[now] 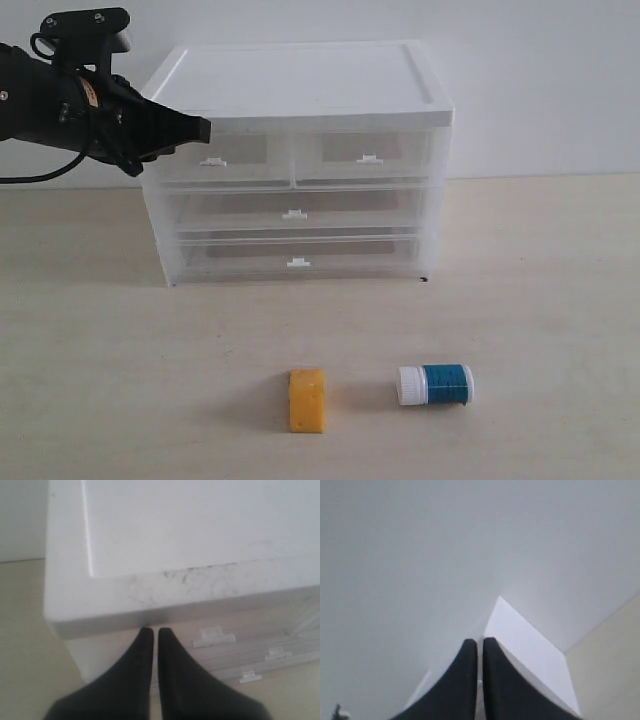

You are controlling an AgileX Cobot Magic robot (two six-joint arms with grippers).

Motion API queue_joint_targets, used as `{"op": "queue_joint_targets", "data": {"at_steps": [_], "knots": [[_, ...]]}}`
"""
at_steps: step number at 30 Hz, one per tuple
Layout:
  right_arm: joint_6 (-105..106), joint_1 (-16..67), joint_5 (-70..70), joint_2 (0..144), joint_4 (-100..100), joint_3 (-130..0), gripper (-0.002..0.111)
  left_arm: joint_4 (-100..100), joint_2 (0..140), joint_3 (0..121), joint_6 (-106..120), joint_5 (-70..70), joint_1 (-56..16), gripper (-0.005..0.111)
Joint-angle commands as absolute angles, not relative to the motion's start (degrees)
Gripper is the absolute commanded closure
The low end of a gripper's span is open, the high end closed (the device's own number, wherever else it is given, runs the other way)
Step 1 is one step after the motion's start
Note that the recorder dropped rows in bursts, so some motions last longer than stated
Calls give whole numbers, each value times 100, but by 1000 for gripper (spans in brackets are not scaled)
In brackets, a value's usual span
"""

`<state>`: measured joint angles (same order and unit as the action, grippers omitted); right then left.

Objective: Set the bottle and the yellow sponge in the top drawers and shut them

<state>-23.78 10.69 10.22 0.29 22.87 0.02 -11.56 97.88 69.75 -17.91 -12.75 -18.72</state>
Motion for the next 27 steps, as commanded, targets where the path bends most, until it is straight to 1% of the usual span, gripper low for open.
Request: {"op": "queue_joint_targets", "data": {"at_steps": [1, 6, 9, 16, 19, 22, 23, 25, 27], "knots": [[-2864, 1033, 1617, 0, 2016, 0, 108, -1137, 9906, 7005, -1844, -1175, -1856, 103], [-3024, 1044, 1488, 193, 940, -876, 108, -1137, 9903, 7005, -1844, -1162, -1856, 103], [-3277, 1044, 1397, 758, 713, -1457, 108, -1137, 9903, 7005, -1844, -1137, -1856, 103], [-3690, 1072, 1396, 2782, 167, -2742, 108, -1137, 9903, 7005, -1844, -1027, -1856, 103], [-4377, 1278, 1420, 3478, -111, -3224, 108, -1137, 9903, 7005, -1844, -1027, -1856, 103], [-4252, 1548, 1555, 4119, -884, -3634, 108, -1137, 9903, 7005, -1844, -1050, -1856, 103], [-3999, 1724, 1470, 4570, -1848, -3929, 108, -1137, 9903, 7005, -1844, -1028, -1856, 103], [-4022, 2010, 1129, 5176, -2811, -4341, 108, -1137, 9903, 7005, -1844, -1028, -1856, 103], [-3537, 2138, 542, 5711, -2881, -4728, 108, -1137, 9903, 7005, -1844, -1028, -1856, 103]]}}
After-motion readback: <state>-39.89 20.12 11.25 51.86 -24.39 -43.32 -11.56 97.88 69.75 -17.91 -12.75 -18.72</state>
